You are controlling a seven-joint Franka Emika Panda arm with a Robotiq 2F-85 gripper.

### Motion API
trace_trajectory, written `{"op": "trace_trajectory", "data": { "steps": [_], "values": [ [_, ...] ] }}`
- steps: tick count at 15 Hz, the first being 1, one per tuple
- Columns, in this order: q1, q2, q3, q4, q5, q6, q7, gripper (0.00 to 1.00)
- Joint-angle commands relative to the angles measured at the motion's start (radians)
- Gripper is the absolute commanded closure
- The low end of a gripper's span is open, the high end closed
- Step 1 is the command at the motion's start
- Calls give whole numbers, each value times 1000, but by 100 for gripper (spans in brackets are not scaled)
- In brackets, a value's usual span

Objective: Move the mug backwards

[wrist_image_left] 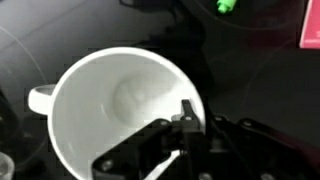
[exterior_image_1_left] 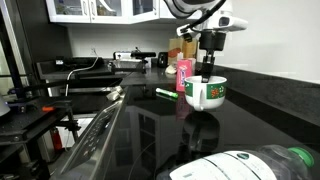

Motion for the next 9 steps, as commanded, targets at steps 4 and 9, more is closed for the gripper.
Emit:
{"op": "trace_trajectory", "data": {
  "steps": [4,9],
  "values": [
    [-5,54,28,125,-8,-129,-26,97],
    [2,83,39,149,-10,-134,-33,97]
  ]
}}
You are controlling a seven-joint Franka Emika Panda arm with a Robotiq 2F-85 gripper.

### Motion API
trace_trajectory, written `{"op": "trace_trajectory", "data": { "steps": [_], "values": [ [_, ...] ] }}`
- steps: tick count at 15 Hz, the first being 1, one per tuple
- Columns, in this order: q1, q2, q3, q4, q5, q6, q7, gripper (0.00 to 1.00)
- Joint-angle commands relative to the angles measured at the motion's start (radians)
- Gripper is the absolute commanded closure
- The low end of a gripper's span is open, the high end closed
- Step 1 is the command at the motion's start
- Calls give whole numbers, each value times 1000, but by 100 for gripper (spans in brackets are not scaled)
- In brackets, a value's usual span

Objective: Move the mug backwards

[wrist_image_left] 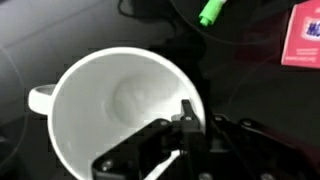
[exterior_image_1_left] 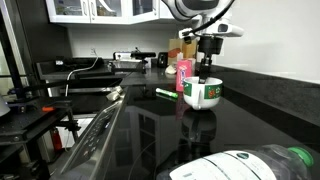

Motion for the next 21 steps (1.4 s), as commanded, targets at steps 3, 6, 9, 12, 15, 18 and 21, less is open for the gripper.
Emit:
{"op": "trace_trajectory", "data": {
  "steps": [3,6,9,12,15,18,21],
  "values": [
    [0,31,11,62,-9,-65,-14,97],
    [1,34,14,66,-3,-68,-7,65],
    [-2,20,20,61,0,-97,-16,50],
    [16,-13,-7,40,-21,-100,41,27],
    [8,-47,-15,17,-17,-109,52,5],
    [-18,-120,-1,-46,-6,-112,-25,0],
    [-14,-207,-10,-125,-25,-101,-39,0]
  ]
}}
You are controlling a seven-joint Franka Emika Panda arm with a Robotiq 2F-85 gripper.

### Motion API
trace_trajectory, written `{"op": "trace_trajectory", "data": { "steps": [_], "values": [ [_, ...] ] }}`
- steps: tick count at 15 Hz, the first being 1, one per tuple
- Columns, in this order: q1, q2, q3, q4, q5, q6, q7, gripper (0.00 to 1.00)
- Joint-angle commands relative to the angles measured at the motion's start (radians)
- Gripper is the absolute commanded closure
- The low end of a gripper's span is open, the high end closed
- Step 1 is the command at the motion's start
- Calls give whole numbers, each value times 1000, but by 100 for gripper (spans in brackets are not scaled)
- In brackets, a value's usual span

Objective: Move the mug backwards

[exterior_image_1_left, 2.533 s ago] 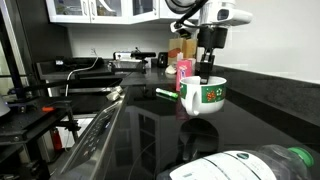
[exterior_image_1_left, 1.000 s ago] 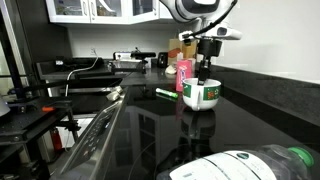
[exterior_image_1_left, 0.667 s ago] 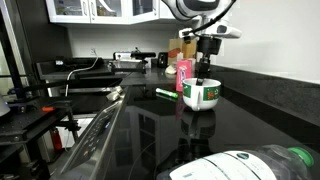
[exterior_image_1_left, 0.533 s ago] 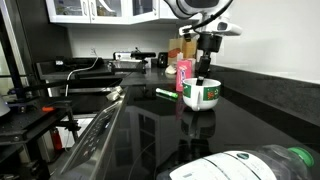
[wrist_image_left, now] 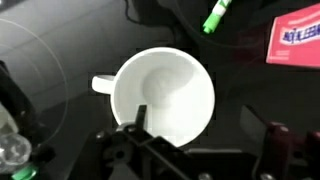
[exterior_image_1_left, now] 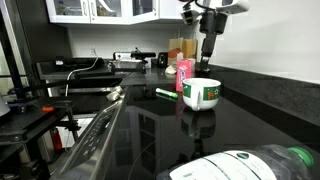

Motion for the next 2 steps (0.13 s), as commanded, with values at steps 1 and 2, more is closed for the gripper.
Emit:
{"op": "trace_trajectory", "data": {
  "steps": [1,2],
  "values": [
    [10,-136,-11,-155,-35,28,10,0],
    [17,-160,-21,-180,-55,41,27,0]
  ]
}}
